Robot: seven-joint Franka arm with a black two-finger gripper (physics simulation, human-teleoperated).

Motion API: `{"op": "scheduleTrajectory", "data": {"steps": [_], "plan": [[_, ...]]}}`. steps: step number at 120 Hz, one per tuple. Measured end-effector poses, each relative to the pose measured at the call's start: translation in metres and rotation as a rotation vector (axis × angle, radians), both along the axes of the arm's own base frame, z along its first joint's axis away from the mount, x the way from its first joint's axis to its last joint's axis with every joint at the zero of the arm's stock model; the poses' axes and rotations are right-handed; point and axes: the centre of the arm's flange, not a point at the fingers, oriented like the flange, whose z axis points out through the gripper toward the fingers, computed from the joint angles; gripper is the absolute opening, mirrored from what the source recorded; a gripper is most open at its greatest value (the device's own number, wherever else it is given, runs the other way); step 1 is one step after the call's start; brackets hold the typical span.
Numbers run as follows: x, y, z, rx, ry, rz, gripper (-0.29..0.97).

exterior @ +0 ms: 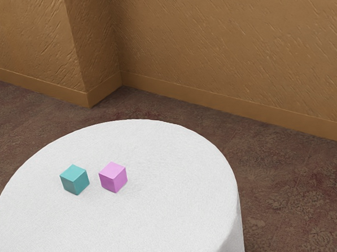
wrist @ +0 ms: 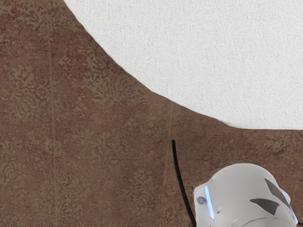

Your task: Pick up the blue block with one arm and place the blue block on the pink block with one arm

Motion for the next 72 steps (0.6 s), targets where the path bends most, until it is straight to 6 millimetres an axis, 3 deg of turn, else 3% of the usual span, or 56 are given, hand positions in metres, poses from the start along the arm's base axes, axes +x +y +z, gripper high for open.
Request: {"op": "scheduleTrajectory", "data": {"steps": [8,21,42,61,72], "plan": [[-0.005,0.001,-0.030,0.003,-0.026,0.010,0.68],[0.006,0.003,-0.048,0.029,-0.070,0.002,0.68],[0.086,-0.005,-0.128,-0.010,-0.033,-0.083,0.68],[0.116,0.006,-0.148,-0.099,-0.141,0.023,0.68],[0.145,-0.033,-0.157,-0.098,-0.180,-0.017,0.68]]}}
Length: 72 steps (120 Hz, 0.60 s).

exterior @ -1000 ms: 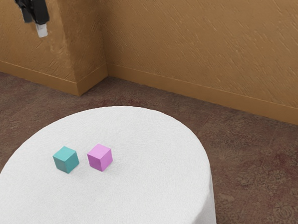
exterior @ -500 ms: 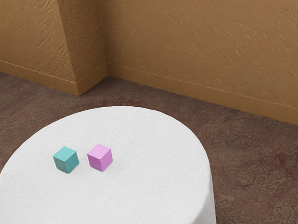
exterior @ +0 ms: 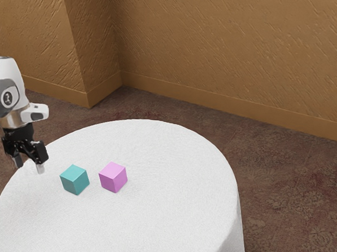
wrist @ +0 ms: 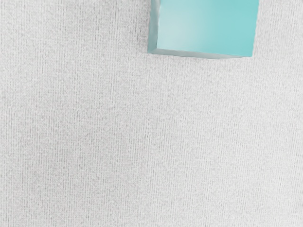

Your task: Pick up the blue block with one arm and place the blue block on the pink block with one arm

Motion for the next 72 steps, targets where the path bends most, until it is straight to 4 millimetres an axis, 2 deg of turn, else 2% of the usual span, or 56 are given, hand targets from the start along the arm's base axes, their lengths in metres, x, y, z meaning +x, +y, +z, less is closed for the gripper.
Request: {"op": "scheduleTrajectory", "data": {"steps": [9,28,39,54,72], "plan": [[0.013,-0.014,-0.004,0.031,-0.032,0.001,0.68],[0.021,-0.013,-0.005,0.126,-0.105,0.003,0.68],[0.031,-0.014,-0.028,0.130,-0.126,-0.013,0.67],[0.039,-0.019,-0.032,0.151,-0.181,-0.005,0.66],[0.043,-0.023,-0.046,0.149,-0.216,0.016,0.65]]}}
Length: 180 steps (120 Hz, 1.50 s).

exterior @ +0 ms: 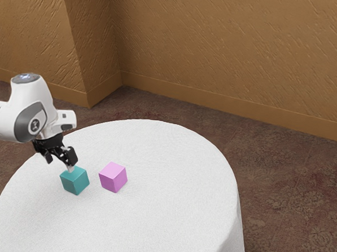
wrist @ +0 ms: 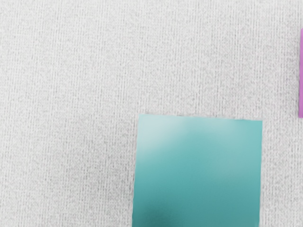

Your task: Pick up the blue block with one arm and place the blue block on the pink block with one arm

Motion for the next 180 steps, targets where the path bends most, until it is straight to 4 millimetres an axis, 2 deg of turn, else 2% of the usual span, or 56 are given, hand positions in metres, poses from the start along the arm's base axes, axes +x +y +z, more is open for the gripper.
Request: {"op": "scheduleTrajectory", "data": {"steps": [28,46,73,88,121,164,180], "plan": [[0.006,-0.011,-0.013,-0.019,-0.027,0.020,0.66],[0.007,-0.017,-0.029,-0.047,-0.004,0.026,0.67],[0.007,-0.021,-0.035,-0.055,0.005,0.019,0.68],[0.006,-0.017,-0.039,-0.056,0.011,0.014,0.68],[0.001,0.006,-0.046,-0.065,0.023,0.034,0.68],[0.006,0.000,-0.054,-0.079,0.032,-0.016,0.68],[0.016,0.004,-0.048,-0.079,0.013,-0.030,0.67]]}}
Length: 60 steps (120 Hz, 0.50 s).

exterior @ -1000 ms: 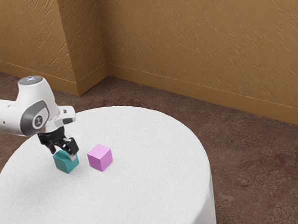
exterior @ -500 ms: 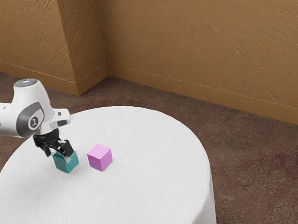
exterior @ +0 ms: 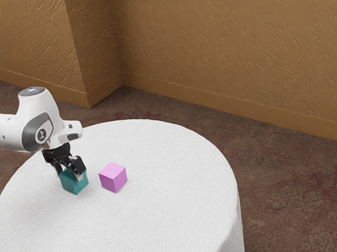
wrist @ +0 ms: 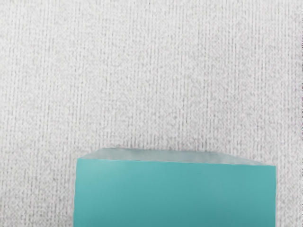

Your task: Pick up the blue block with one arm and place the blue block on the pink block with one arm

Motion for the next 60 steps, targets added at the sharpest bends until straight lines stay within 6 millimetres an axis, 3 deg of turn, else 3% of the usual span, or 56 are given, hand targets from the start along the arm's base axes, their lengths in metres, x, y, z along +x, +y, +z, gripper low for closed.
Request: {"op": "scheduleTrajectory", "data": {"steps": [34,60], "plan": [[0.002,-0.003,-0.015,-0.026,0.020,-0.032,0.66],[0.011,-0.003,-0.008,0.012,0.007,-0.093,0.51]]}}
